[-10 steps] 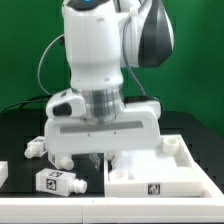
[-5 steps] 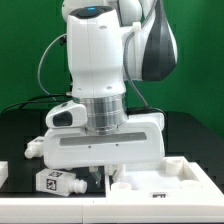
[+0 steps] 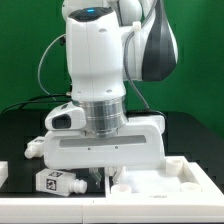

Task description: Assemble one leg

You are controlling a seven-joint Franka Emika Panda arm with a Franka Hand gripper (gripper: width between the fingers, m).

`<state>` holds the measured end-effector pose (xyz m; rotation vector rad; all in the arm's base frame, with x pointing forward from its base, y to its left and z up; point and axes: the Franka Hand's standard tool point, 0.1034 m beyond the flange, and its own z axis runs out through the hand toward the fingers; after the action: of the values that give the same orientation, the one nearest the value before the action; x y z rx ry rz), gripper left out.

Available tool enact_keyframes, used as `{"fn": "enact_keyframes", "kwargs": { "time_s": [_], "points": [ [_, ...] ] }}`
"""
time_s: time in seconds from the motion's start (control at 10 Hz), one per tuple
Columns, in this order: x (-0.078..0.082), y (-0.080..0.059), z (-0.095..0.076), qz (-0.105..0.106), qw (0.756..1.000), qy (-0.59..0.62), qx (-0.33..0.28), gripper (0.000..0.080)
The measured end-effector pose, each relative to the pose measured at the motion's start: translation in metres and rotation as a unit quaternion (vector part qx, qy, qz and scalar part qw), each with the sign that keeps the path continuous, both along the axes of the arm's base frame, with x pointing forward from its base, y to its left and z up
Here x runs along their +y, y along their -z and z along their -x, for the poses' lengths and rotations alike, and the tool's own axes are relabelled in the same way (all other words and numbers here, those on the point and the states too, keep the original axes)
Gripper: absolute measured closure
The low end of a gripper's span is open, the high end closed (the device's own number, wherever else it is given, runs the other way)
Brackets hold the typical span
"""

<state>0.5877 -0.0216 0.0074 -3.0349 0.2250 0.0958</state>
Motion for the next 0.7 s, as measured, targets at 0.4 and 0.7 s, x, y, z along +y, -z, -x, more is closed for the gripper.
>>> {"fn": "enact_keyframes", "kwargs": {
  "time_s": [0.4,0.7],
  "points": [
    [0.0,0.0,0.001,0.017,1.0,-0.006,0.002,0.0744],
    [0.006,-0.019,0.022,0.014,0.999,-0.041,0.006,0.0432]
  ]
}}
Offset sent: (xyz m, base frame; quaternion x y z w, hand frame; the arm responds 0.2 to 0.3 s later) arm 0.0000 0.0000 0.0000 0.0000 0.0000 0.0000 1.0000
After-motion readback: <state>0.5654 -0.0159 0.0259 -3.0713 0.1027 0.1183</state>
